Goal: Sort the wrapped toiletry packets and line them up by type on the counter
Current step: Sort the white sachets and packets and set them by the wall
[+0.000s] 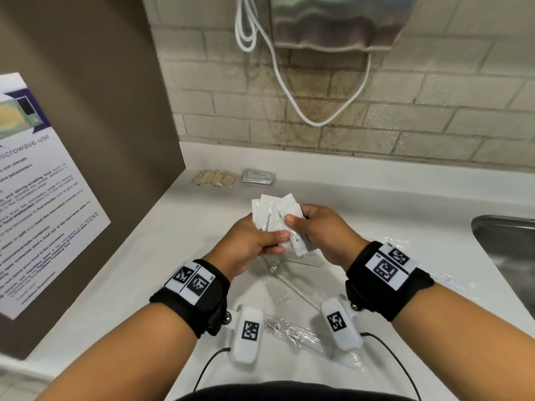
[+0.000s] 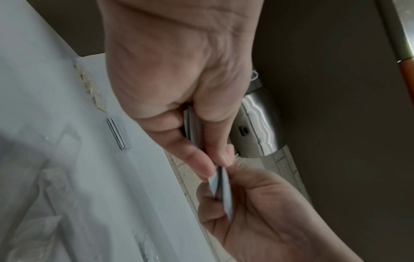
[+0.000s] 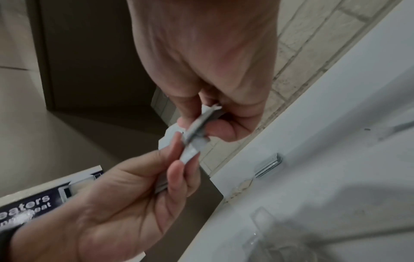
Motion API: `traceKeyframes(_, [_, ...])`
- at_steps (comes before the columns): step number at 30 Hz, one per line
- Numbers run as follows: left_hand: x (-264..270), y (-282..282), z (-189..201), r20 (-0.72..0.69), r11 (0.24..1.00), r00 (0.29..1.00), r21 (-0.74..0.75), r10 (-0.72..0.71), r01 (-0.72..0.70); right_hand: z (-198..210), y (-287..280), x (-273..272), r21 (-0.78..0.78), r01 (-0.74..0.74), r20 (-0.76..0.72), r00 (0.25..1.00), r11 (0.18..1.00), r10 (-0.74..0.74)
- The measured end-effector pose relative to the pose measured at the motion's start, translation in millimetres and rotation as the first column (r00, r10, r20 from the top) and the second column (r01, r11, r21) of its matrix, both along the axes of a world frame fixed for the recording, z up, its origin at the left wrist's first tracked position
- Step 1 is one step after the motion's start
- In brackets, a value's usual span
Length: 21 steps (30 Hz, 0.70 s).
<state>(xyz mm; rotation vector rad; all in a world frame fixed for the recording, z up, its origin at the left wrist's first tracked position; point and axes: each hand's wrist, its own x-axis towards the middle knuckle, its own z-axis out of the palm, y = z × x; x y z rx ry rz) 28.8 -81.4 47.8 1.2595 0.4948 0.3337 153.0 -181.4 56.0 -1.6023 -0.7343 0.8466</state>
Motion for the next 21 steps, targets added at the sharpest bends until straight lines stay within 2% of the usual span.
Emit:
traceKeyframes(3, [-1.3, -3.4, -0.1, -0.012, 0.999, 1.000, -0.027, -0.023, 0.023, -5.6, -0.5, 0.4, 0.003, 0.073, -0.021, 0.997, 0.997, -0.073])
traceKeyframes(6, [-2.3, -2.8, 2.5, -0.023, 0.976, 0.998, -0.212, 0.052, -0.055, -1.8, -4.1, 3.3, 0.087, 0.173, -0.043, 0.985, 0.981, -0.170])
traceKeyframes(8, [-4.3, -0.9, 2.9, -0.005, 0.960, 0.998, -0.273, 0.059, -0.058, 3.2, -7.2, 3.6, 0.129, 0.138, -0.127, 0.984, 0.982, -0.121])
traceKeyframes(10, [-6.4, -0.7, 1.9, -0.006, 0.978, 0.999, -0.203, 0.039, -0.039, 5.3, -7.7, 2.9, 0.156, 0.050, -0.194, 0.981, 0.986, -0.019])
traceKeyframes(13, [-6.9, -3.5, 0.5, -0.039, 0.995, 0.999, -0.101, -0.004, 0.000, 2.1, -5.1, -1.9, 0.126, -0.008, -0.183, 0.983, 0.992, 0.032])
traceKeyframes(17, [-6.7, -3.3, -0.1, -0.074, 0.997, 0.997, -0.080, -0.016, 0.010, 2.0, -2.2, -4.8, 0.133, 0.067, -0.132, 0.990, 0.989, -0.050])
traceKeyframes(21, [-7.3, -1.2, 4.1, -0.124, 0.989, 0.991, -0.131, 0.058, -0.075, 5.0, -3.2, 5.9, 0.178, 0.170, -0.135, 0.980, 0.969, -0.147])
